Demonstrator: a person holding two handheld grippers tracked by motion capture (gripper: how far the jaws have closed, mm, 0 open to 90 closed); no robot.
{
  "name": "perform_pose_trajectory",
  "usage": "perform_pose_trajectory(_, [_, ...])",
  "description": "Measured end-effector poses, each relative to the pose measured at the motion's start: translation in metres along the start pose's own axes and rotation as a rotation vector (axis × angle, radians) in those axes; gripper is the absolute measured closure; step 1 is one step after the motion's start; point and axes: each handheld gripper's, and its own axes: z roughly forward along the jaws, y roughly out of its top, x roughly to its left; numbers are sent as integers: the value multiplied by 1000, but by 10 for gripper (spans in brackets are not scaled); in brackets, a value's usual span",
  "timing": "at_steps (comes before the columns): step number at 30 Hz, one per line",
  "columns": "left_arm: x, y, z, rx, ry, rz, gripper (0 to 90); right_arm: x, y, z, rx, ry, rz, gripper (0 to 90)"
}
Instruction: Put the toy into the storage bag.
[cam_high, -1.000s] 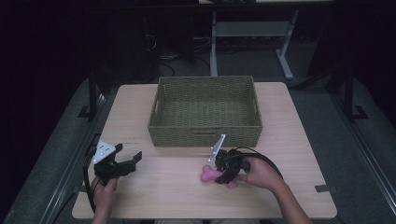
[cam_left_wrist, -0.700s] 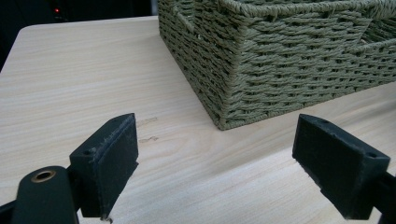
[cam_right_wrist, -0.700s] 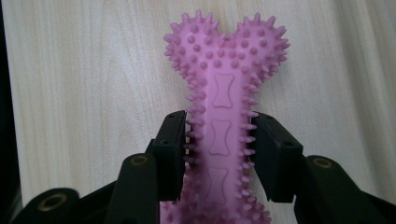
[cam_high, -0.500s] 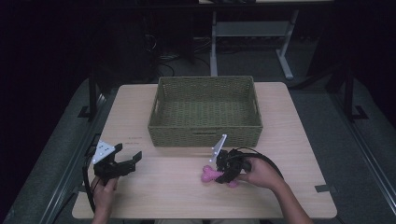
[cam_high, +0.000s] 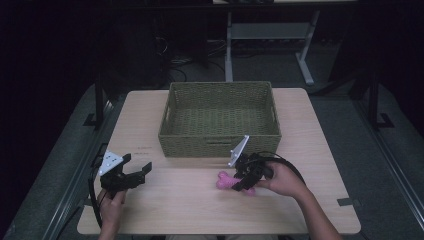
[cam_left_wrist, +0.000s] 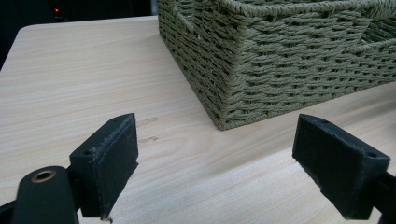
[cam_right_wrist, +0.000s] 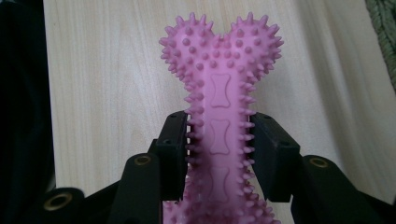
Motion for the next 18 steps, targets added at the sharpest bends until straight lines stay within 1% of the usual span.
perform_pose_trajectory(1, [0,0,0,-1,0,-1,138,-1,0,-1,-2,2,-5,580])
perform_pose_trajectory(4, [1,0,-1,1,3,-2,139,-4,0,-4,-11,10,6,580])
perform_pose_trajectory(6, [2,0,-1,1,5,-3,139,-8,-1,-8,-33,21,15,580])
perform_pose_trajectory(13, [2,0,-1,1,5,-1,139,-11,-1,-17,-19,6,13,580])
perform_pose_trajectory(14, [2,0,-1,1,6,-2,139,-12,0,-20,-28,11,14,580])
perform_pose_trajectory(18, [3,0,-1,0,8,-4,138,-15,2,-27,-26,7,12,580])
